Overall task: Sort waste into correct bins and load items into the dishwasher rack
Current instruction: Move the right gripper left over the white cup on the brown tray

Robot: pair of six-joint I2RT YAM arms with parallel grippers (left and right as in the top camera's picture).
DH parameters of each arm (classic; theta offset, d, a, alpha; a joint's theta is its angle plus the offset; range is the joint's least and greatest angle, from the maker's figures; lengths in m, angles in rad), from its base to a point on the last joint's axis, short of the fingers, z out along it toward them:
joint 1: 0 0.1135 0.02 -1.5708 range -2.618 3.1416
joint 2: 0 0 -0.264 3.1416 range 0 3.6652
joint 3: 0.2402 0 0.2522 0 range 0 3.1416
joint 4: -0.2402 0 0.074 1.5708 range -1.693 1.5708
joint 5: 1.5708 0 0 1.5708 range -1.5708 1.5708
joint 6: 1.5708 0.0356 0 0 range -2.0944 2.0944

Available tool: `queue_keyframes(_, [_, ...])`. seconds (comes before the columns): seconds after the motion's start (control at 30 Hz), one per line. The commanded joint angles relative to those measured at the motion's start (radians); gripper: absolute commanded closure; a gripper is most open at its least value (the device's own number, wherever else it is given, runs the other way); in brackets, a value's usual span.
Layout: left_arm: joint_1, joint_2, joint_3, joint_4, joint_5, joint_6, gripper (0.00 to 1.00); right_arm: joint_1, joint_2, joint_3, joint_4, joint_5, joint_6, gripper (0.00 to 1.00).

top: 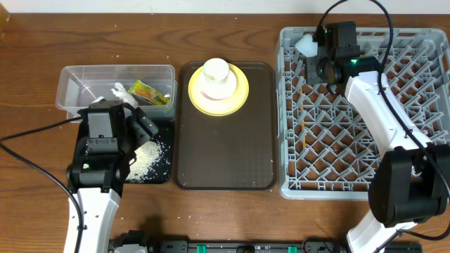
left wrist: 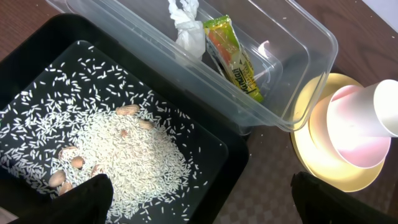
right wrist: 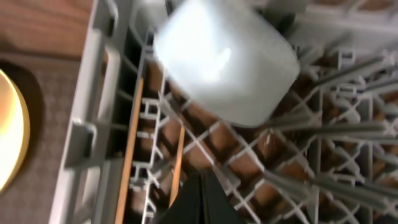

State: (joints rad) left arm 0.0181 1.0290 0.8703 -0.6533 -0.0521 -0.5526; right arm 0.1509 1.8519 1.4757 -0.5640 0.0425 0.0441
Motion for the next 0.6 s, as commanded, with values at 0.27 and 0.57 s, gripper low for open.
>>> queue_keyframes(0.27, [0.004,0.003,0.014,-0.002,-0.012,0.005,0.05,0.007,-0.027,0.0,0.093,0.016,-0.001,0.98])
queue_keyframes(0.57, [0.004,0.003,0.014,-0.001,-0.011,0.005,0.05,-0.007,-0.014,0.0,0.285,0.108,0.0,0.99])
